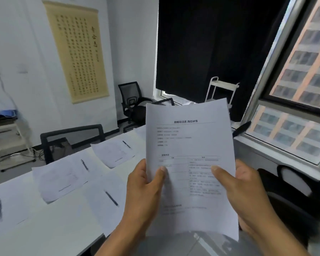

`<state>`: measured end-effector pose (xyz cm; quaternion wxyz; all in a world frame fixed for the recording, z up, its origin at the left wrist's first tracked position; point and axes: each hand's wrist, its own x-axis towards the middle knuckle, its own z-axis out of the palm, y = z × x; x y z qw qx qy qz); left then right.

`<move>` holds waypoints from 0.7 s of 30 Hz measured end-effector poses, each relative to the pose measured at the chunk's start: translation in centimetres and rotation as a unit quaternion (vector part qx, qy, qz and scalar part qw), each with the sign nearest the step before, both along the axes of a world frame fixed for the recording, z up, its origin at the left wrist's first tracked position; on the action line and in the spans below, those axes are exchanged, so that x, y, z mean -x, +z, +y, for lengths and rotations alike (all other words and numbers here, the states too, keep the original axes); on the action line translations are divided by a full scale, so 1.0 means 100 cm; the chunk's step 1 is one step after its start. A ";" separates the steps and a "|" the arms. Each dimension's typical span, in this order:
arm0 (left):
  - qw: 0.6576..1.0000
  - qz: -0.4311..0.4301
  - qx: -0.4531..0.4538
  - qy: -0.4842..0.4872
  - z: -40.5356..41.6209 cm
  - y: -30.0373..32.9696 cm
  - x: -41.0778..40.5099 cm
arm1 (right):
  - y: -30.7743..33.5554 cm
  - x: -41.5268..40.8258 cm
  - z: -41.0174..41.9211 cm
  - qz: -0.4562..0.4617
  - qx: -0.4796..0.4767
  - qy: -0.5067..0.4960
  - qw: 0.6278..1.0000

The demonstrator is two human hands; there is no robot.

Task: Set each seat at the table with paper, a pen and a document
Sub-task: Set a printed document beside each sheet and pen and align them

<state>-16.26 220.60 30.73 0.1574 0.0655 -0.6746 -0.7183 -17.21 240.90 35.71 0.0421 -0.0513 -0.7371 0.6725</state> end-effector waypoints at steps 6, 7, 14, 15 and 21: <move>0.999 -0.009 -0.003 0.048 -0.048 -0.003 0.072 | 0.001 0.090 -0.048 -0.008 -0.009 0.048 0.999; 0.998 -0.007 0.004 0.062 -0.059 -0.004 0.084 | 0.001 0.107 -0.058 -0.008 -0.010 0.060 0.998; 0.989 -0.015 0.019 0.147 -0.105 -0.015 0.135 | -0.009 0.190 -0.113 -0.004 -0.033 0.136 0.990; 0.988 -0.020 0.020 0.154 -0.109 -0.017 0.139 | -0.012 0.199 -0.118 -0.006 -0.031 0.147 0.989; 0.973 -0.031 0.028 0.226 -0.129 -0.026 0.175 | -0.027 0.261 -0.144 -0.011 -0.024 0.226 0.974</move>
